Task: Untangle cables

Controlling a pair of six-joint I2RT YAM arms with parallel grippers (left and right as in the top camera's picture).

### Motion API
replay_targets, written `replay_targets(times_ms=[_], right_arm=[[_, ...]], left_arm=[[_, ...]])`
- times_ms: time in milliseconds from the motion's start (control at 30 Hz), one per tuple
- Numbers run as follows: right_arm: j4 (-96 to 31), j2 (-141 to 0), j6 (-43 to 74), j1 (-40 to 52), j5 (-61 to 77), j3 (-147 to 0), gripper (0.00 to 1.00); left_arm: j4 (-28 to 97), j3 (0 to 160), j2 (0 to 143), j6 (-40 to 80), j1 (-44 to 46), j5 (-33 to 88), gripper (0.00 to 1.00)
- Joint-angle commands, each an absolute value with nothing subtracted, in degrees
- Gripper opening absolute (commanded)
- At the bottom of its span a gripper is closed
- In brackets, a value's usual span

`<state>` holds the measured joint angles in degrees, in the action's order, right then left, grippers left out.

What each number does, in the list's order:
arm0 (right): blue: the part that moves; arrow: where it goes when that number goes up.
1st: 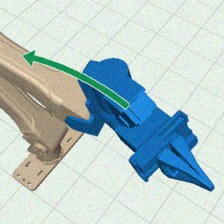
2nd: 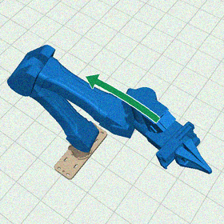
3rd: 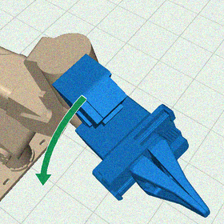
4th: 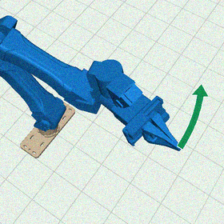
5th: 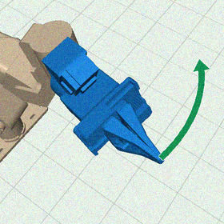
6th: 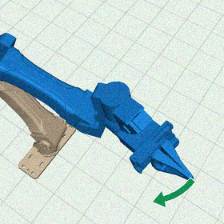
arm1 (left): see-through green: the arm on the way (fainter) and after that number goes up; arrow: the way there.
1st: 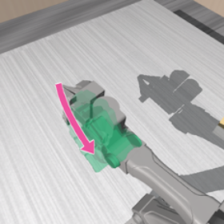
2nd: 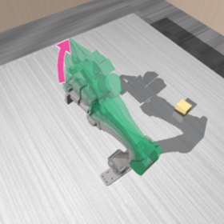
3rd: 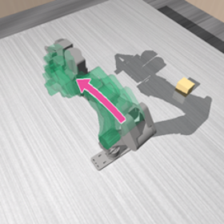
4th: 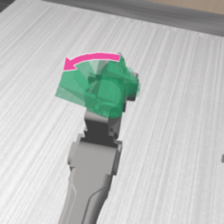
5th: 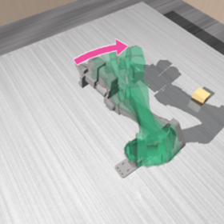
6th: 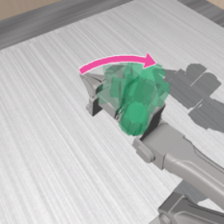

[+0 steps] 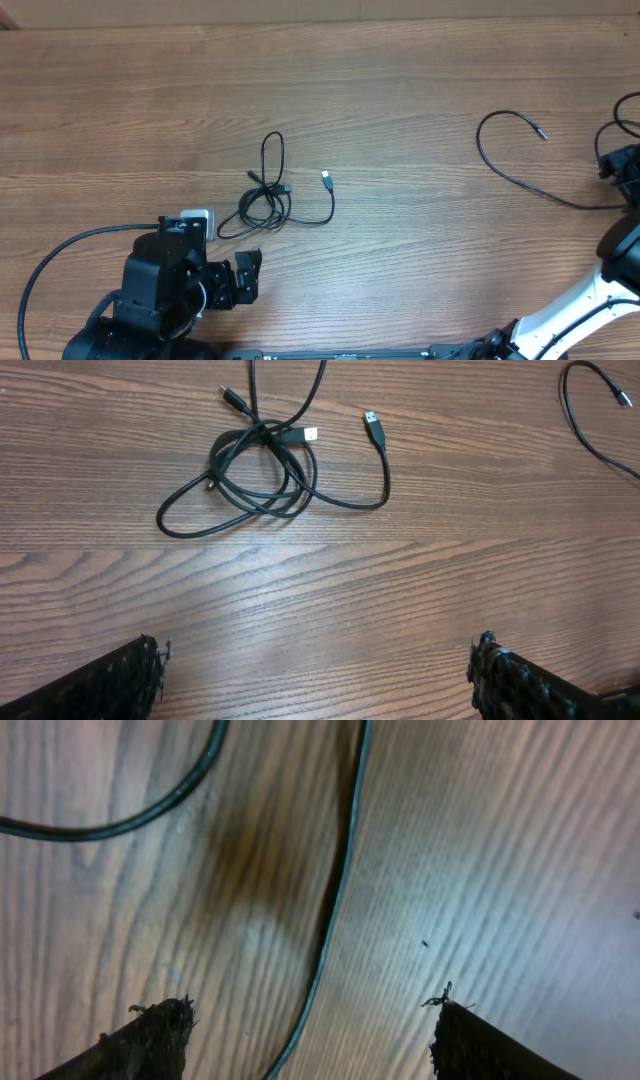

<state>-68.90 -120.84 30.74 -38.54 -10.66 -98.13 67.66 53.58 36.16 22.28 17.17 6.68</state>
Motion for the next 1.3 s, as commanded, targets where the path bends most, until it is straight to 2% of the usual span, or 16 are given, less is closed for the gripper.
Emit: replay_targets(times_ms=[0, 233, 433, 667, 767, 867, 933, 1000, 1067, 1267], right_arm=[[-68.2, -122.3, 28.2, -39.6, -6.5, -97.3, 0.77], [-66.3, -123.3, 28.2, -41.2, -5.9, -94.5, 0.77], [-63.6, -123.3, 28.2, -41.3, -5.9, -91.8, 0.68], [-60.1, -123.4, 28.2, -41.3, -5.8, -88.4, 0.64], [-58.6, -123.4, 28.2, -41.3, -5.8, -86.9, 0.58], [-57.0, -123.4, 28.2, -41.3, -4.7, -85.6, 0.45], [-56.2, -123.4, 28.2, -41.3, -3.6, -85.5, 0.29], [-55.5, -123.4, 28.2, -41.1, -1.7, -85.5, 0.2], [-54.1, -123.4, 28.2, -40.8, 1.9, -85.5, 0.06], [-49.5, -123.4, 28.2, -38.4, 13.0, -86.1, 0.04]], left_arm=[[67.5, 53.1, 36.3, 21.4, 17.3, 7.1, 0.99], [67.5, 53.1, 36.3, 21.4, 17.3, 7.1, 1.0], [67.5, 53.1, 36.3, 21.4, 17.3, 7.1, 1.0], [67.5, 53.1, 36.3, 21.4, 17.3, 7.1, 0.99], [67.5, 53.1, 36.3, 21.4, 17.3, 7.1, 0.99], [67.4, 53.1, 36.3, 21.4, 17.3, 7.1, 1.0], [67.5, 53.1, 36.3, 21.4, 17.3, 7.1, 1.0], [67.5, 53.1, 36.3, 21.4, 17.3, 7.1, 1.0], [67.5, 53.1, 36.3, 21.4, 17.3, 7.1, 1.0], [67.5, 53.1, 36.3, 21.4, 17.3, 7.1, 0.99]])
